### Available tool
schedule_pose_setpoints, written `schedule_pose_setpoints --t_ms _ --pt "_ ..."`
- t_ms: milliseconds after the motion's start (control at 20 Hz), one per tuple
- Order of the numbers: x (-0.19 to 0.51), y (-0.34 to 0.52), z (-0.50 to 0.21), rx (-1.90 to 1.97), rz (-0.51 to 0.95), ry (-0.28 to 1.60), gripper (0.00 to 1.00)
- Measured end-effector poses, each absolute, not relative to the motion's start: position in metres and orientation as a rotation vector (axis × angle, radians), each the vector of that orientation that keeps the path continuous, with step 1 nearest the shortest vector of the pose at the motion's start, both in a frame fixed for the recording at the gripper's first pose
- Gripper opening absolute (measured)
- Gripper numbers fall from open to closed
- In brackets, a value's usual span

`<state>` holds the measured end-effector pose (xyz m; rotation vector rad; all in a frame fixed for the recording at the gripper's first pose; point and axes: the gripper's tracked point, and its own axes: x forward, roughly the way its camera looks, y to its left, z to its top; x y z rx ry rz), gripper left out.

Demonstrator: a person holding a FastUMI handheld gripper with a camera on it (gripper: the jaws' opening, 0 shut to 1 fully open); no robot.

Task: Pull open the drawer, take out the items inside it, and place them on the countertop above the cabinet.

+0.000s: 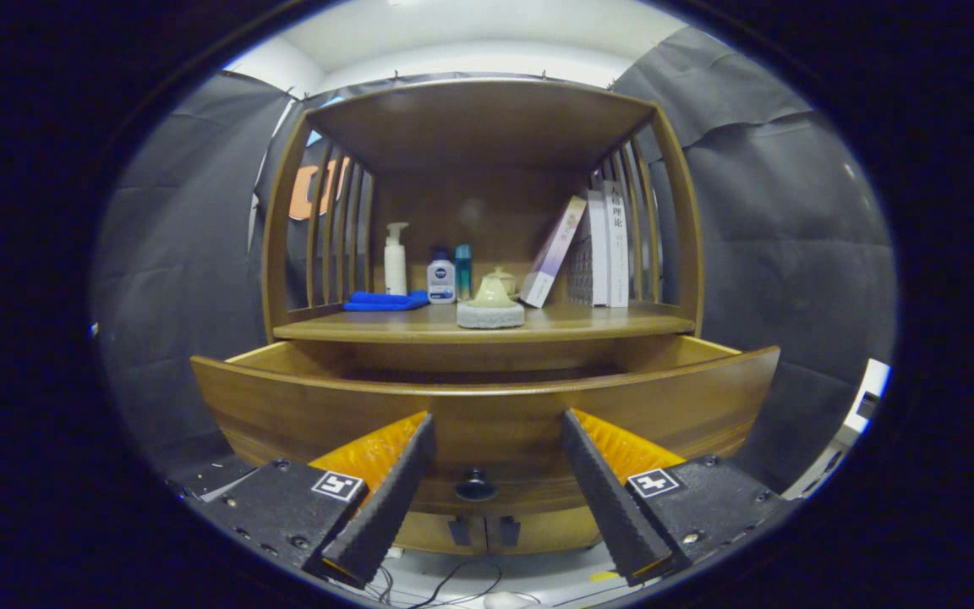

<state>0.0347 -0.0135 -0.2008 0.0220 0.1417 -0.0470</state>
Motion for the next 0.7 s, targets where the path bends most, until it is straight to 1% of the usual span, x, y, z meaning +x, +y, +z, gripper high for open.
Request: schedule_pose_setpoints --t_ms 400,700 --pt "0.105 -0.012 -0.2 0.012 -0.058 0.15 0.99" --pt "0.135 -0.015 -0.202 0.005 -0.049 0.14 0.99"
